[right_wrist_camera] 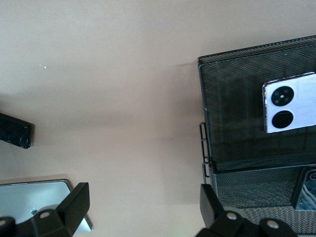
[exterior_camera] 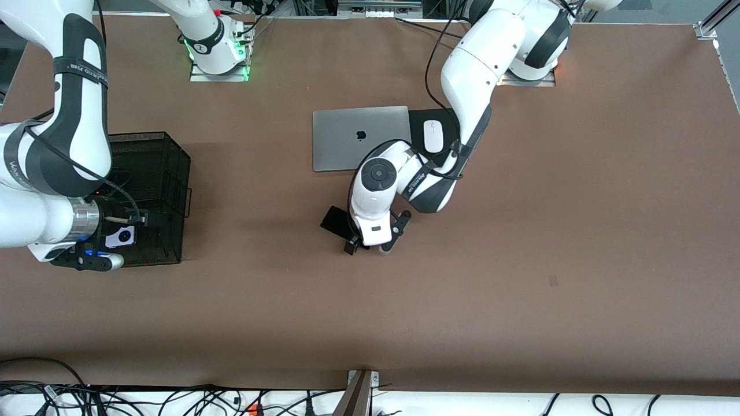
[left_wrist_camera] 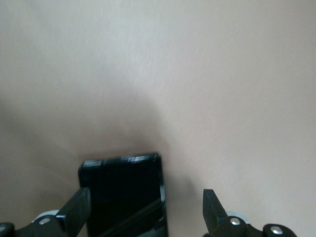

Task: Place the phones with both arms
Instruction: 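Withdraw the left gripper while the right gripper reaches the slab phone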

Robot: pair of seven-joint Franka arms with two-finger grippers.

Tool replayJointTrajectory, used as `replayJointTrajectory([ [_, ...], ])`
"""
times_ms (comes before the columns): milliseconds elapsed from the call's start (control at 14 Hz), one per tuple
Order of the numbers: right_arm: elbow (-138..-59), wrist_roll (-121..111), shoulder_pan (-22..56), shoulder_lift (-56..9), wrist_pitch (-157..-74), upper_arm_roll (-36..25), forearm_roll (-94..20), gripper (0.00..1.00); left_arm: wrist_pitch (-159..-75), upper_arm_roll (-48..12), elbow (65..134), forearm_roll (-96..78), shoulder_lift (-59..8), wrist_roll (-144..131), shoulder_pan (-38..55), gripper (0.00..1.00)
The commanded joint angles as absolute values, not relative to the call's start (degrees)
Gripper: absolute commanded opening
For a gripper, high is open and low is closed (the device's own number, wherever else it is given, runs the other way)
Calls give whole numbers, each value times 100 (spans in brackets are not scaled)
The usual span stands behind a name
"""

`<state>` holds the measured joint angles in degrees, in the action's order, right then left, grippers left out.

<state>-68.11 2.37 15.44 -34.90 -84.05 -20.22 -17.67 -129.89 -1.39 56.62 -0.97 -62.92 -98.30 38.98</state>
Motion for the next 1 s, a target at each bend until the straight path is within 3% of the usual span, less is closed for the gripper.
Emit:
replayJointTrajectory([
  [0,-6759,439,1687,-3445,-8332,-2004,-1898,99,-12439,-62,5572,-123,-6188,-8839,3763,100],
  [356,-6750,-236,2468,-3454,-8682,-2004,-1881,99,-11735,-62,5599,-97,-6109,-6806,3342,100],
  [499,-6750,-561,2793,-3489,-8928,-1926,-1890,100,-11052,-62,5599,-88,-5951,-5903,3051,100],
  [712,-6802,-607,3154,-3577,-9604,-1460,-1820,100,-10224,-35,5599,-88,-5731,-4574,2638,100],
  [926,-6820,-702,3681,-3997,-10246,-1433,-1811,100,-9792,-9,5599,236,-5669,-3755,2313,100],
])
